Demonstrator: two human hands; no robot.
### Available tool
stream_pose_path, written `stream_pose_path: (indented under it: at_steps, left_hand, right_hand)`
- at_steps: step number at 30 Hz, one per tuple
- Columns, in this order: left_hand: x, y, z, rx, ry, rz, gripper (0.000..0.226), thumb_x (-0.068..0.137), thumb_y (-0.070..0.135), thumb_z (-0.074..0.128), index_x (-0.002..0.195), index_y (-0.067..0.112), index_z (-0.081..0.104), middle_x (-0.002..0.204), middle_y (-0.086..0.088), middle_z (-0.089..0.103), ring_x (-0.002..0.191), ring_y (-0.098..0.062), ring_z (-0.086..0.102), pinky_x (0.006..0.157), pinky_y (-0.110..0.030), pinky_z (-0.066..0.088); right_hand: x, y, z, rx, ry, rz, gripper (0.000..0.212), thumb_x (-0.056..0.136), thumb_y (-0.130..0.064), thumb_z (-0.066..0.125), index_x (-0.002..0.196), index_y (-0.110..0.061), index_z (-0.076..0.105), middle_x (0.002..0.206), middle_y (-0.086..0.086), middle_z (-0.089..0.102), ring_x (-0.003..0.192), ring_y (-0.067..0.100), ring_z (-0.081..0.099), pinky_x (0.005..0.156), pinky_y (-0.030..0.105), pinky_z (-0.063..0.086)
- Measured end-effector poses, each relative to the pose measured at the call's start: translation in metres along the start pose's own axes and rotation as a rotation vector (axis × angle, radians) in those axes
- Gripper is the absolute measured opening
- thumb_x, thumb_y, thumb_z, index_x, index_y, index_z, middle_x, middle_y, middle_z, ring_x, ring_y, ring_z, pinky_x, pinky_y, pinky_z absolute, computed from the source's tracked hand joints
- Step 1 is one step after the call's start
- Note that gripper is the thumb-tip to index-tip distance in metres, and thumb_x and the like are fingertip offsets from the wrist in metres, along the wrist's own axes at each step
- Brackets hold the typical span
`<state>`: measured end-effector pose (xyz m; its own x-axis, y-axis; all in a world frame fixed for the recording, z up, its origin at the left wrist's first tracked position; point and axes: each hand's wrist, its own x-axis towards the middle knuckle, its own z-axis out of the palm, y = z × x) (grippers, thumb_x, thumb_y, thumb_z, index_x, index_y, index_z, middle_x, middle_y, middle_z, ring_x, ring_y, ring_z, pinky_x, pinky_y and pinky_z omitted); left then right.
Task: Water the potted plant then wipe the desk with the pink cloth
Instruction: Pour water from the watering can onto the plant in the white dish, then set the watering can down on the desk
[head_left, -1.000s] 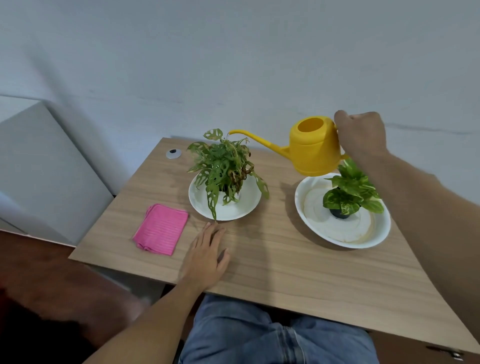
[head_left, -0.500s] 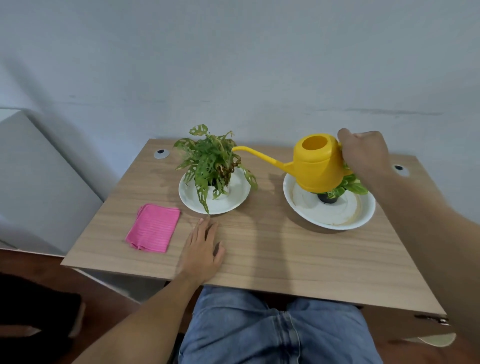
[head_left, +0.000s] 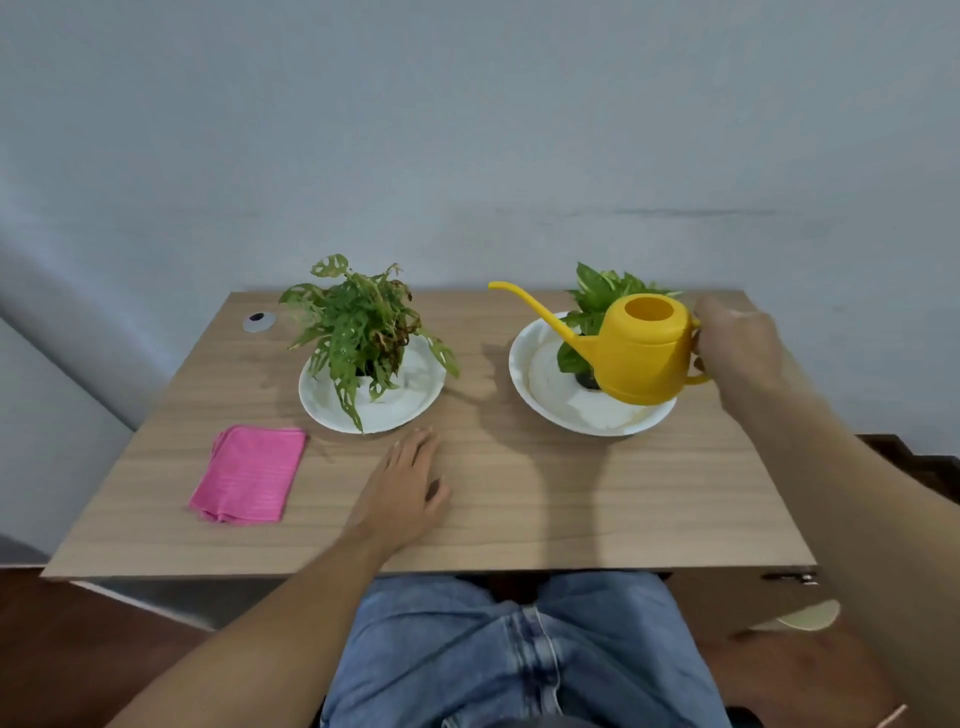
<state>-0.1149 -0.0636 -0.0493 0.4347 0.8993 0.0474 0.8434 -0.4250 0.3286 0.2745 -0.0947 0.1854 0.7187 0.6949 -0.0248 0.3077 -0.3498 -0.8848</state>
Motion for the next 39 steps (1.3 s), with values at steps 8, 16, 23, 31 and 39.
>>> stream_pose_path:
  at_steps: [8,16,23,31,39]
  left_hand:
    - [0.032,0.050,0.011,-0.054,-0.075,0.124,0.081,0.105,0.054,0.036,0.171,0.008,0.032,0.178,-0.014,0.033,0.167,-0.027,0.030,0.138,-0.038,0.021]
    - [0.056,0.085,0.034,-0.065,-0.103,0.135,0.086,0.099,0.057,0.031,0.171,0.010,0.032,0.176,-0.010,0.032,0.166,-0.026,0.028,0.140,-0.049,0.009]
    - [0.089,0.081,0.038,-0.036,-0.118,0.106,0.092,0.100,0.057,0.026,0.176,0.006,0.016,0.185,-0.011,0.013,0.173,-0.026,0.008,0.141,-0.047,0.006]
    - [0.093,0.073,0.054,0.064,-0.103,0.100,0.086,0.111,0.057,0.024,0.177,0.006,0.009,0.187,-0.010,0.004,0.174,-0.024,-0.001,0.141,-0.046,0.000]
    - [0.091,0.073,0.058,0.086,-0.065,0.099,0.087,0.109,0.060,0.021,0.177,0.007,0.010,0.188,-0.007,0.004,0.174,-0.022,0.000,0.141,-0.044,0.001]
  right_hand:
    - [0.003,0.029,-0.032,0.289,0.158,0.186,0.034,0.097,-0.030,0.060,0.069,-0.011,0.063,0.070,0.007,0.061,0.064,0.026,0.055,0.063,0.036,0.046]
    - [0.015,0.071,-0.067,0.380,0.390,0.300,0.033,0.092,-0.038,0.055,0.070,-0.013,0.061,0.072,0.007,0.067,0.070,0.030,0.059,0.067,0.042,0.049]
    - [0.017,0.116,-0.083,0.346,0.475,0.385,0.037,0.104,-0.031,0.051,0.113,-0.002,0.073,0.113,0.021,0.073,0.106,0.042,0.071,0.080,0.039,0.050]
    - [0.022,0.168,-0.074,0.102,0.538,0.380,0.056,0.115,-0.035,0.039,0.122,0.010,0.072,0.131,0.034,0.070,0.128,0.053,0.062,0.111,0.054,0.048]
    - [0.029,0.193,-0.072,0.013,0.482,0.340,0.061,0.118,-0.038,0.032,0.135,0.004,0.072,0.137,0.034,0.068,0.133,0.052,0.059,0.114,0.050,0.043]
